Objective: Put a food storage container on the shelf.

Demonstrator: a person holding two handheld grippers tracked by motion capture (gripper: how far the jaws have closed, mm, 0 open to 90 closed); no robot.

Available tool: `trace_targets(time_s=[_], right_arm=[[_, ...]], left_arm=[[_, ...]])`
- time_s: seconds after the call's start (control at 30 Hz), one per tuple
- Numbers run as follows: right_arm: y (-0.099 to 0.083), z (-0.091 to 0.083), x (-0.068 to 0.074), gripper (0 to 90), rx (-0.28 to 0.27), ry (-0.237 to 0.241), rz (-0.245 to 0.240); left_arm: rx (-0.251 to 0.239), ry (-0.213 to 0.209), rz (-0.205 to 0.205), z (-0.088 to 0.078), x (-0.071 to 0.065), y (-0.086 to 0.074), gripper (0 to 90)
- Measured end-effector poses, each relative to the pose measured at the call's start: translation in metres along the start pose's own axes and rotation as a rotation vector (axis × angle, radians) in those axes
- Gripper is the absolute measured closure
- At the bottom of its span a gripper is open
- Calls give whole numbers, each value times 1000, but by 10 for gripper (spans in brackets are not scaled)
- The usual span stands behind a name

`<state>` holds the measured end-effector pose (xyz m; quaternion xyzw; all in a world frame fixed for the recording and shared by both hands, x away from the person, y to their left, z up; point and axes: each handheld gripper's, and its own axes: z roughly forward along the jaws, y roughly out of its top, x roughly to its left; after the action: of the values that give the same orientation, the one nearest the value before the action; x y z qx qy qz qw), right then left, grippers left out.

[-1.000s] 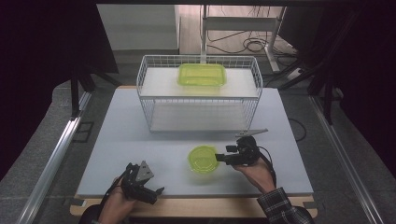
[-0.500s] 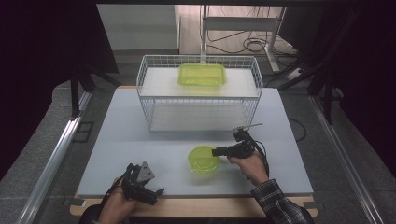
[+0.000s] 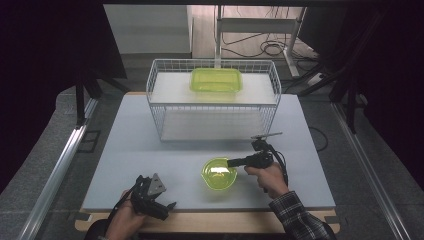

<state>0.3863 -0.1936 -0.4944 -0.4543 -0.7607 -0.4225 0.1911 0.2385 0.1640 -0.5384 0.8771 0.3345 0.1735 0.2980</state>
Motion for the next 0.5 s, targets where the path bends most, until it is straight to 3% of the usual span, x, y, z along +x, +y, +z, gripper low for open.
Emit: trace_targets(time_s=[0.5], right_arm=[[10,-26,9,810,-102,35,12]], left_arm=[[-21,-3,-30,-3,4,0,18]])
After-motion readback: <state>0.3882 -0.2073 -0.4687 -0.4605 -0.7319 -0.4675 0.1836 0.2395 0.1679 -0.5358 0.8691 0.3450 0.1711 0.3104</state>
